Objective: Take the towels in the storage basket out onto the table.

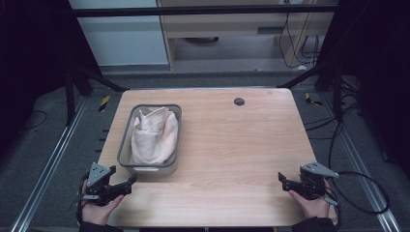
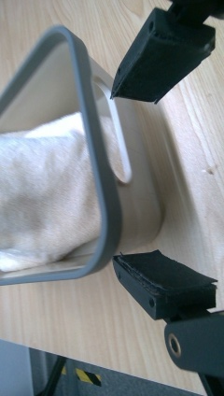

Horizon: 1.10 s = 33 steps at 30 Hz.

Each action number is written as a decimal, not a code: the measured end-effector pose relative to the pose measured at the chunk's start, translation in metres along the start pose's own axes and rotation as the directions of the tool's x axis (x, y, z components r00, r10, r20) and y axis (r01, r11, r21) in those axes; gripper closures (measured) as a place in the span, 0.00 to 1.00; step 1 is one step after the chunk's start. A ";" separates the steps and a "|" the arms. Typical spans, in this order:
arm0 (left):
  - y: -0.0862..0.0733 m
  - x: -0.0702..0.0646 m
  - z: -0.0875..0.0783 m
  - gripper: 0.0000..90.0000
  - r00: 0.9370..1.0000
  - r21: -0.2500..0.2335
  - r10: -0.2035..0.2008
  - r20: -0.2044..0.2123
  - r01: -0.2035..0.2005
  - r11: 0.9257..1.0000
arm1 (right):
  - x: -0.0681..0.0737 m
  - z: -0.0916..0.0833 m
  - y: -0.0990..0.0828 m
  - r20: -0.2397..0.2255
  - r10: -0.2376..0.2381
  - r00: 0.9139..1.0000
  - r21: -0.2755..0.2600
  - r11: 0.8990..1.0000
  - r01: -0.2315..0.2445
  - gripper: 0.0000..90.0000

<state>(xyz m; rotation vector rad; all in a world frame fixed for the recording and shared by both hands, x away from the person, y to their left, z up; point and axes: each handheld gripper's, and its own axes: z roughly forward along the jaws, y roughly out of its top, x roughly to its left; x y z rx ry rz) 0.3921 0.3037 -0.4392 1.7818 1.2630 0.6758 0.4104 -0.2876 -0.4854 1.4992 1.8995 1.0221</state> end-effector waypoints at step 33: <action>0.048 -0.007 0.005 0.17 1.000 -0.053 0.010 0.011 -0.009 0.999 | 0.001 0.001 0.000 0.000 0.003 1.000 -0.010 1.000 -0.003 0.14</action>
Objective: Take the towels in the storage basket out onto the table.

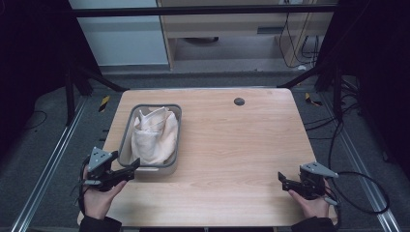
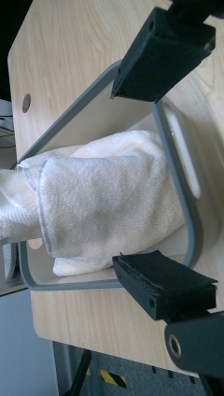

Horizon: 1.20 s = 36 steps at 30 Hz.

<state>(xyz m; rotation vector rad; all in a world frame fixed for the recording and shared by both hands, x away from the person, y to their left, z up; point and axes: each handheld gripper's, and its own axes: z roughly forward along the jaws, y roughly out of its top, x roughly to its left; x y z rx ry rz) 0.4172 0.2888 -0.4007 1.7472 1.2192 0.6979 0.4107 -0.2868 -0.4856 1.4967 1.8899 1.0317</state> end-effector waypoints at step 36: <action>0.041 -0.010 0.067 0.19 0.999 0.103 0.029 0.016 -0.030 0.994 | 0.000 0.003 -0.001 0.004 -0.021 1.000 0.022 1.000 0.021 0.14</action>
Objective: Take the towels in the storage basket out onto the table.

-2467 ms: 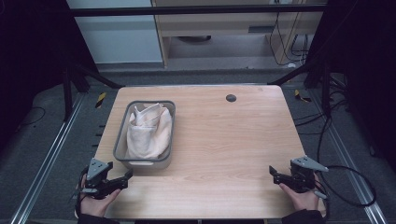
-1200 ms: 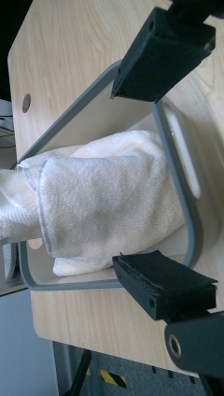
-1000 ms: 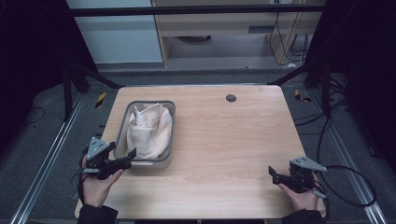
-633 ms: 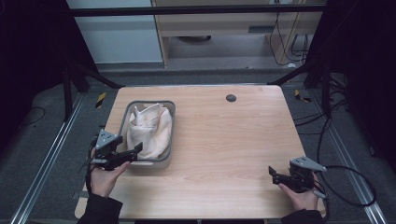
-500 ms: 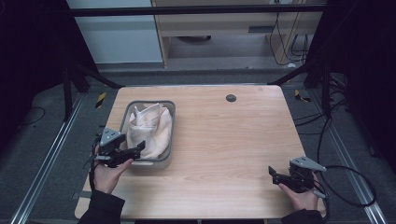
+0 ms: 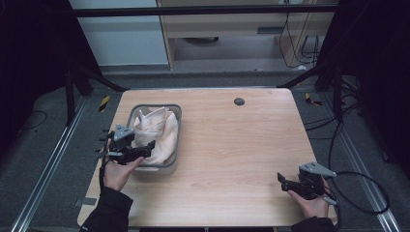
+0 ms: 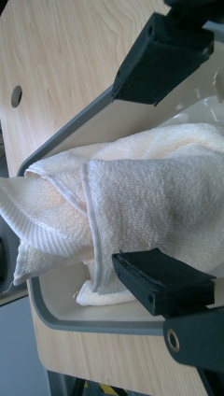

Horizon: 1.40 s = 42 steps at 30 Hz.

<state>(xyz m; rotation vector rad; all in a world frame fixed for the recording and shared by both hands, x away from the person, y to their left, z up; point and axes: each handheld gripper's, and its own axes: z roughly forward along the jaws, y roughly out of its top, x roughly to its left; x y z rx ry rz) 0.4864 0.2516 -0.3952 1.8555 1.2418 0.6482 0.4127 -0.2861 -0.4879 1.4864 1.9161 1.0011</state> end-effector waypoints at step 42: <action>0.011 0.013 0.052 0.17 0.997 0.135 0.002 -0.081 0.009 0.991 | 0.000 0.005 0.000 -0.014 -0.003 1.000 0.037 0.999 0.003 0.11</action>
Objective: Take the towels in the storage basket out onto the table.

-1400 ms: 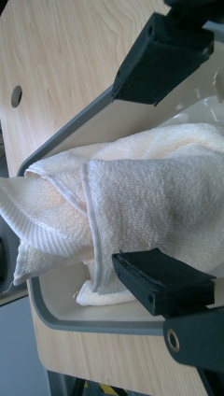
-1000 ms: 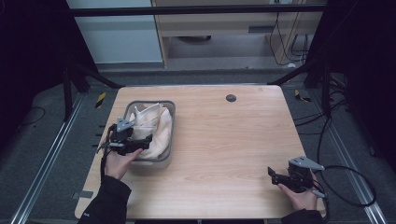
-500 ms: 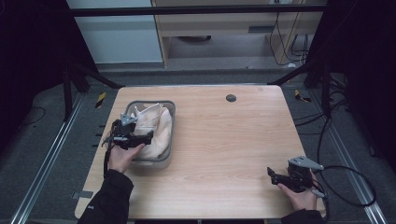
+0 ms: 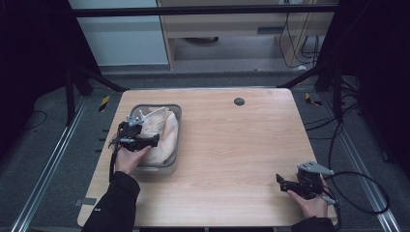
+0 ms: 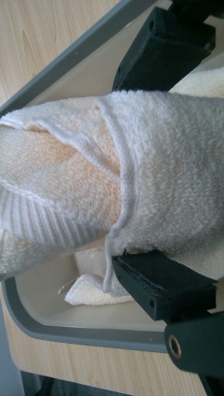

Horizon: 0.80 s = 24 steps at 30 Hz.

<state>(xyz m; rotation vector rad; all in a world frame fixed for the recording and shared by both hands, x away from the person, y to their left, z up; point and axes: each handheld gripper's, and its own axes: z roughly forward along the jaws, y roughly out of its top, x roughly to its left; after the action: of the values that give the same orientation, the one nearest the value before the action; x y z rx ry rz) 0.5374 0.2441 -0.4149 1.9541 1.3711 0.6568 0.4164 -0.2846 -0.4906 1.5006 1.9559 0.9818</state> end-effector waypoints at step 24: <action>-0.001 0.006 0.006 0.60 0.999 0.033 -0.011 0.036 0.010 0.999 | 0.001 0.002 0.000 -0.014 -0.003 1.000 0.020 1.000 0.004 0.10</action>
<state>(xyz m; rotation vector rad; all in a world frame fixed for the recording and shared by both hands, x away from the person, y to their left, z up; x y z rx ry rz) 0.5427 0.2492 -0.4196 1.9740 1.3772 0.5954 0.4174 -0.2834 -0.4918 1.5047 1.9833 0.9761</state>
